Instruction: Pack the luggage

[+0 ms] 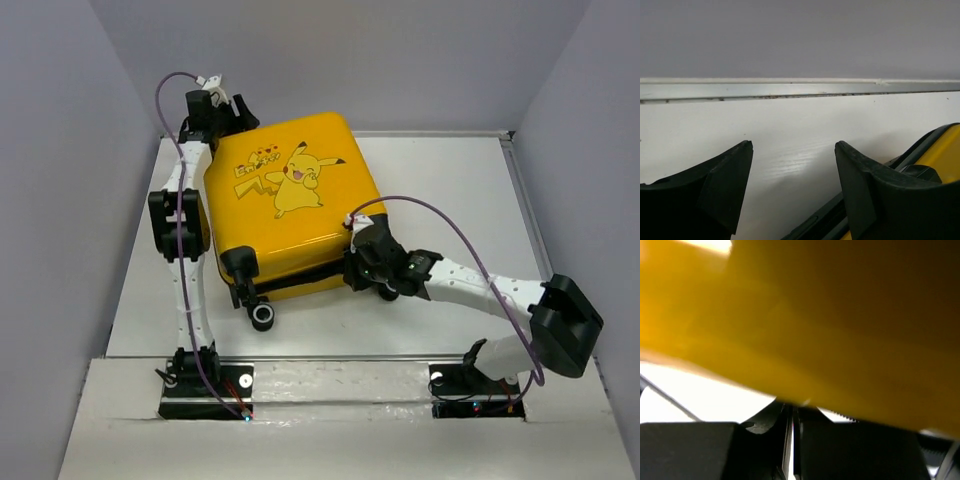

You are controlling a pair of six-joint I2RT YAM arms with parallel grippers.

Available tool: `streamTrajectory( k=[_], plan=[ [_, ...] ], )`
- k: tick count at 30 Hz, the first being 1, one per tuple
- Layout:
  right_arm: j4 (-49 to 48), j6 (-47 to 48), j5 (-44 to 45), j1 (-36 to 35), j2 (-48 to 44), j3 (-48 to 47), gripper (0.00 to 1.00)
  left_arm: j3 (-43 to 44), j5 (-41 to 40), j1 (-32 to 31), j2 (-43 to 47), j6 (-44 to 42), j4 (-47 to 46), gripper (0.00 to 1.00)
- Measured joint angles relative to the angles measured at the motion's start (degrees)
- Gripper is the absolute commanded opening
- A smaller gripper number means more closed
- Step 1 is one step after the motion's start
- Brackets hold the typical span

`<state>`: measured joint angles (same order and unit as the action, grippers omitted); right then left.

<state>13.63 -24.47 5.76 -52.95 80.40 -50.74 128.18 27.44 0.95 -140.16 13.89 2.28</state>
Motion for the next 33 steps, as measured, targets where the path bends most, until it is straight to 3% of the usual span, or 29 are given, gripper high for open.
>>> streamTrajectory(
  k=[8,14,17,18,20,21,24,27,30,33],
  plan=[
    [1.2,1.9,-4.0,16.7,-2.7,1.5,0.07,-36.3,-15.4,1.1,24.2,2.1,-10.1,0.65],
    [1.5,3.3,-4.4,26.2,7.6,-8.7,0.13,-58.5,-25.0,2.8,43.1,4.4,-9.0,0.65],
    [2.1,2.3,-4.2,29.3,15.0,-16.7,0.29,-67.6,-26.6,2.8,52.9,4.1,-7.3,0.65],
    [2.6,2.3,-4.2,30.3,17.8,-20.2,0.40,-70.4,-26.7,2.8,56.0,3.7,-6.5,0.65],
    [3.4,2.5,-4.2,31.5,23.1,-26.7,0.50,-75.8,-26.8,2.6,62.8,3.5,-5.8,0.65],
    [3.3,2.8,-4.7,32.2,25.3,-29.9,0.61,-78.3,-27.0,2.4,66.4,3.1,-5.2,0.65],
    [5.7,3.4,-5.5,34.0,30.9,-39.1,0.78,-85.5,-28.8,1.0,77.2,2.6,-2.9,0.65],
    [6.7,3.8,-6.4,35.3,32.5,-46.3,0.88,-89.0,-32.4,-1.1,83.8,2.7,-0.9,0.65],
    [5.6,3.2,-12.3,34.8,29.4,-51.2,0.98,-91.3,-34.6,-7.1,90.1,4.0,4.1,0.65],
    [6.6,4.9,-17.6,30.8,22.0,-51.5,0.96,-92.6,-28.2,-14.3,93.7,8.1,6.3,0.65]
  ],
)
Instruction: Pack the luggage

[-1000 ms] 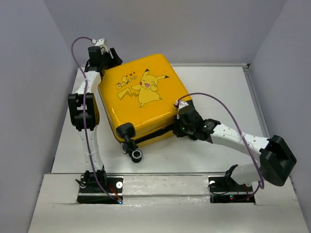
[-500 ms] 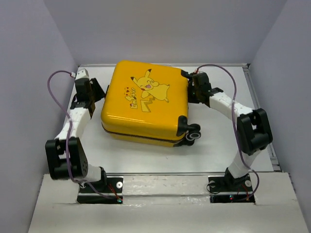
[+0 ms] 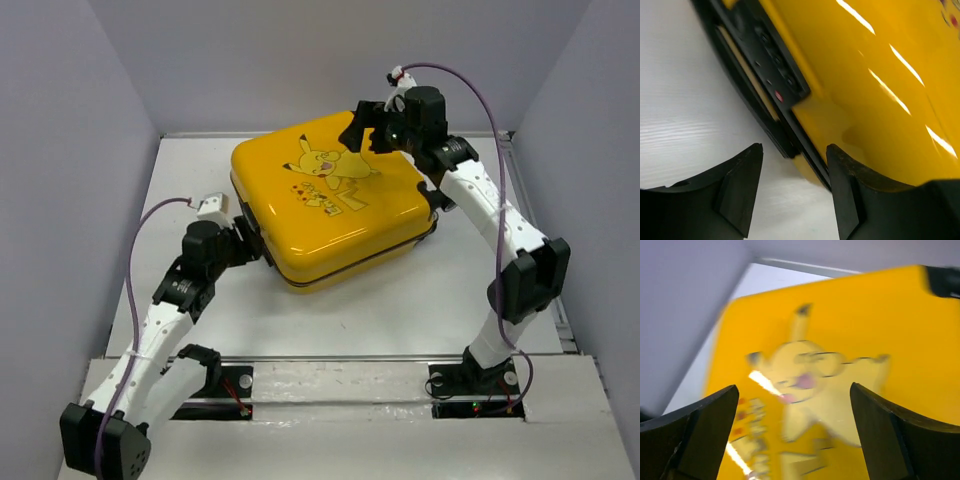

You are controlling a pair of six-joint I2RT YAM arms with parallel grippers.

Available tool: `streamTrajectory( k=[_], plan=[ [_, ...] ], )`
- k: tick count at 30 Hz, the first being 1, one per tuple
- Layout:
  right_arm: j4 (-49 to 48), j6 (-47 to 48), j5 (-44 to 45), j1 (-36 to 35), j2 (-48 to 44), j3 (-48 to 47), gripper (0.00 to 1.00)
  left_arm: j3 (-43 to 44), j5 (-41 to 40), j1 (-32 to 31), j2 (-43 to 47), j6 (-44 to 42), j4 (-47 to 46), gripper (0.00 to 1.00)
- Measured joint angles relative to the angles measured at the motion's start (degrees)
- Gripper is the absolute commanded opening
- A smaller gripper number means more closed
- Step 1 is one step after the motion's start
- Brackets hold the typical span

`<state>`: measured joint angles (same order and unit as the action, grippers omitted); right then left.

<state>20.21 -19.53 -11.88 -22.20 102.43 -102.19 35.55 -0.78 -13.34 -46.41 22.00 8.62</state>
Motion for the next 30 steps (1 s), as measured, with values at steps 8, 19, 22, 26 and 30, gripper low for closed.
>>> streamTrajectory(
  k=[8,19,22,26,30],
  plan=[
    [-1.6,3.4,-4.2,-4.0,-28.2,20.9,0.07,-0.4,12.4,-8.4,3.0,6.3,-0.3,0.66],
    [3.8,-4.9,10.1,-3.0,-52.2,56.1,0.36,21.5,5.2,-8.3,-4.2,6.3,-2.6,0.92],
    [3.8,-7.3,16.8,-3.0,-53.2,56.0,0.82,30.0,3.8,-6.3,-12.7,5.9,-3.8,0.98],
    [3.9,-10.3,23.0,-1.8,-52.0,55.4,1.00,43.4,4.0,-0.2,-28.5,5.6,-5.9,0.99],
    [3.3,-11.7,24.0,2.9,-47.6,53.1,1.00,54.5,5.2,3.9,-44.2,4.2,-3.6,0.99]
  ],
)
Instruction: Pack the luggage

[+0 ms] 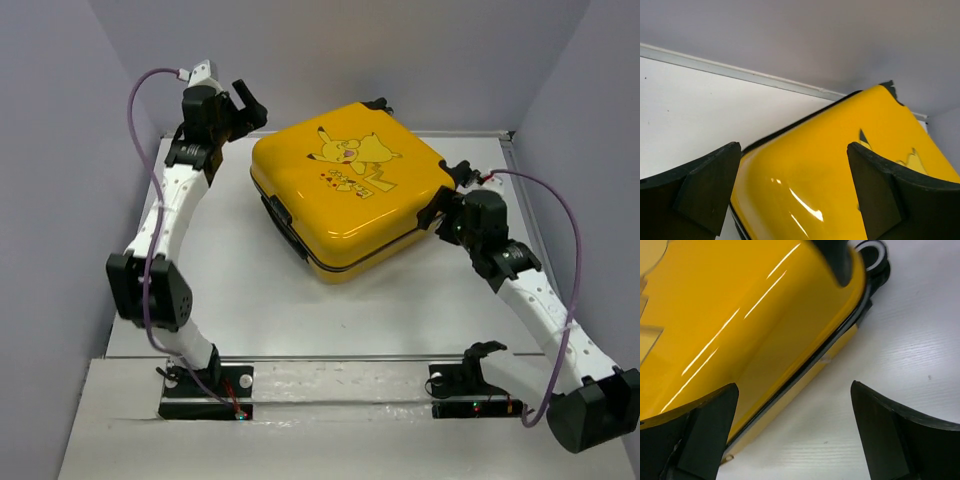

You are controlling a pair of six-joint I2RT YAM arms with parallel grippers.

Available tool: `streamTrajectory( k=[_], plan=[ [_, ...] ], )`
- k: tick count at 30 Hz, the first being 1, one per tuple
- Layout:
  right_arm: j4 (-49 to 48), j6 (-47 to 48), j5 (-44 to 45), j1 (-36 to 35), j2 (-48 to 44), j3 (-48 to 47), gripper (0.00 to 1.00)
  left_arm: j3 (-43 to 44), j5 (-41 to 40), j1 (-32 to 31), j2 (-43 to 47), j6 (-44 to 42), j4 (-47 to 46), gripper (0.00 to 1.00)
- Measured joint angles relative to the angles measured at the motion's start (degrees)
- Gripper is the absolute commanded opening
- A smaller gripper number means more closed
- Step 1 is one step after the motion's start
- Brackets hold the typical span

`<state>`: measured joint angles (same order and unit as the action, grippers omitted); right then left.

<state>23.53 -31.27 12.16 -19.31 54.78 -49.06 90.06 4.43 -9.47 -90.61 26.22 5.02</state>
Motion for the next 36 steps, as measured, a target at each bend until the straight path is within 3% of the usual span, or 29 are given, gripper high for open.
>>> streamTrajectory(
  k=[7,12,15,19,27,30,36],
  plan=[
    [-8.8,-5.5,-12.2,22.2,7.2,-1.2,1.00,14.8,8.4,3.3,-22.5,-3.4,2.3,0.99],
    [-15.3,-6.6,-21.0,24.3,13.2,-1.6,1.00,28.6,18.5,3.7,-35.0,-4.9,4.5,0.99],
    [-21.0,-7.4,-26.0,24.5,15.5,-1.6,1.00,31.9,23.5,3.5,-38.1,-5.5,4.7,0.99],
    [-28.0,-8.7,-31.3,24.0,18.5,-1.7,1.00,30.9,28.0,3.3,-38.2,-6.3,3.6,0.99],
    [-32.5,-9.6,-35.0,23.9,21.4,-2.1,1.00,19.1,28.0,3.2,-33.2,-5.8,-6.6,0.99],
    [-32.7,-8.8,-35.7,24.6,27.8,-7.6,1.00,15.9,27.8,3.4,-31.5,-5.7,-8.8,0.99],
    [-36.0,-6.2,-41.0,25.7,39.8,-17.0,0.90,3.3,25.9,3.5,-23.6,-5.4,-14.7,0.99]
  ],
)
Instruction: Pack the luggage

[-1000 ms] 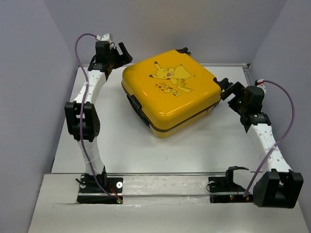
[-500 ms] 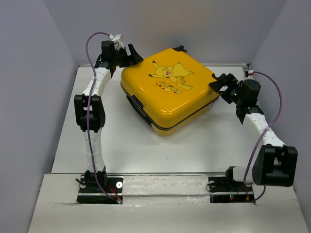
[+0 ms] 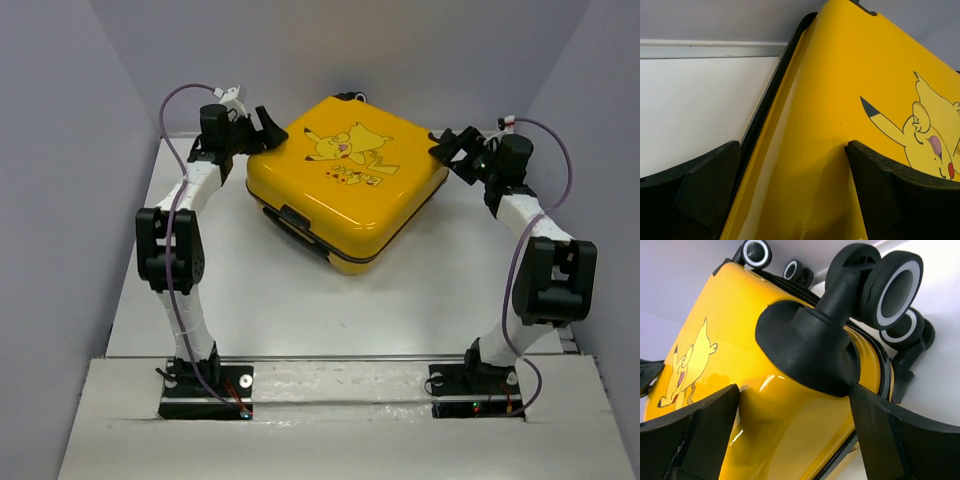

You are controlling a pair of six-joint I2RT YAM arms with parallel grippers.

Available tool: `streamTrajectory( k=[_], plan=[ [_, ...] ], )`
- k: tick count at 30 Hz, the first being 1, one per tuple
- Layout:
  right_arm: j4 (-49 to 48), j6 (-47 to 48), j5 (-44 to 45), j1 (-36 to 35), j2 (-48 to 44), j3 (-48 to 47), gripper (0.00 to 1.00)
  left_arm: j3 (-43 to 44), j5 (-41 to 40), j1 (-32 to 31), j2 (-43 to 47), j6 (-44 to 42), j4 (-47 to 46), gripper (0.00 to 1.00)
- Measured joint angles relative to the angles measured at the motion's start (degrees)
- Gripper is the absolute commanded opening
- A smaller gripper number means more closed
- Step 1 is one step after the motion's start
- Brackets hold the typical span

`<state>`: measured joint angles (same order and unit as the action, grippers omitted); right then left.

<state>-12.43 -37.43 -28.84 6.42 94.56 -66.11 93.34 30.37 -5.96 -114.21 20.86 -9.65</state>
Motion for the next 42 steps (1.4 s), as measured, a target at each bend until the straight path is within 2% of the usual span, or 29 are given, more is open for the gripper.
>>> streamTrajectory(
  k=[5,10,14,17,20,23,24,26,27,28,29,31,34,37,39,40,42],
  plan=[
    [0.7,4.0,-0.7,-1.7,3.6,-5.0,0.89,-13.4,-4.2,-0.5,10.7,1.4,-1.5,0.99],
    [0.9,6.2,-0.3,-4.8,4.4,-6.3,1.00,-24.2,-10.2,-0.7,22.5,2.2,1.1,0.99],
    [5.3,7.9,-0.7,-6.7,4.3,-8.7,1.00,-23.8,-14.4,-0.8,27.7,2.2,9.3,0.99],
    [12.3,9.0,-1.5,-7.9,3.4,-11.8,1.00,-17.6,-17.7,-0.8,28.9,2.3,16.3,0.99],
    [20.4,10.7,-2.4,-9.1,0.8,-15.5,1.00,-11.6,-21.3,-0.9,31.8,2.1,18.8,0.99],
    [23.7,12.1,-5.2,-10.3,-4.1,-16.7,1.00,-9.9,-23.5,-0.9,39.8,1.3,19.5,0.99],
    [24.4,12.6,-5.9,-10.9,-6.4,-16.5,0.95,-10.9,-23.6,-1.0,42.9,1.0,19.2,0.99],
    [24.6,13.5,-7.1,-11.7,-11.3,-15.6,0.76,-16.3,-23.5,-1.9,50.6,0.9,17.0,0.95],
    [22.8,14.1,-7.8,-12.2,-16.2,-12.3,0.58,-19.8,-22.9,-2.5,53.3,0.9,16.5,0.94],
    [21.7,14.1,-8.3,-12.5,-20.4,-8.9,0.23,-24.0,-21.9,-3.3,56.7,1.1,16.0,0.89],
    [20.2,13.8,-8.6,-12.7,-25.0,-3.8,0.08,-31.3,-20.5,-4.7,61.9,1.5,15.1,0.81],
    [16.6,12.9,-8.9,-13.1,-35.4,7.0,0.07,-38.6,-19.3,-7.1,66.5,2.3,16.2,0.71],
    [14.3,12.1,-8.4,-14.8,-45.0,21.1,0.07,-50.9,-17.3,-12.4,71.6,5.3,17.2,0.55],
    [14.4,11.9,-7.1,-16.6,-48.5,31.6,0.07,-60.8,-15.1,-16.9,75.6,9.2,19.7,0.55],
    [14.2,11.8,-6.1,-17.4,-47.7,35.9,0.16,-64.1,-14.7,-19.1,77.7,11.7,19.4,0.55],
    [13.7,11.8,-5.7,-17.6,-46.9,38.0,0.29,-65.3,-14.9,-20.4,78.3,12.9,18.5,0.55],
    [12.0,11.9,-5.4,-18.0,-45.6,40.2,0.40,-67.2,-15.0,-23.4,78.5,15.4,16.0,0.57]
  ],
)
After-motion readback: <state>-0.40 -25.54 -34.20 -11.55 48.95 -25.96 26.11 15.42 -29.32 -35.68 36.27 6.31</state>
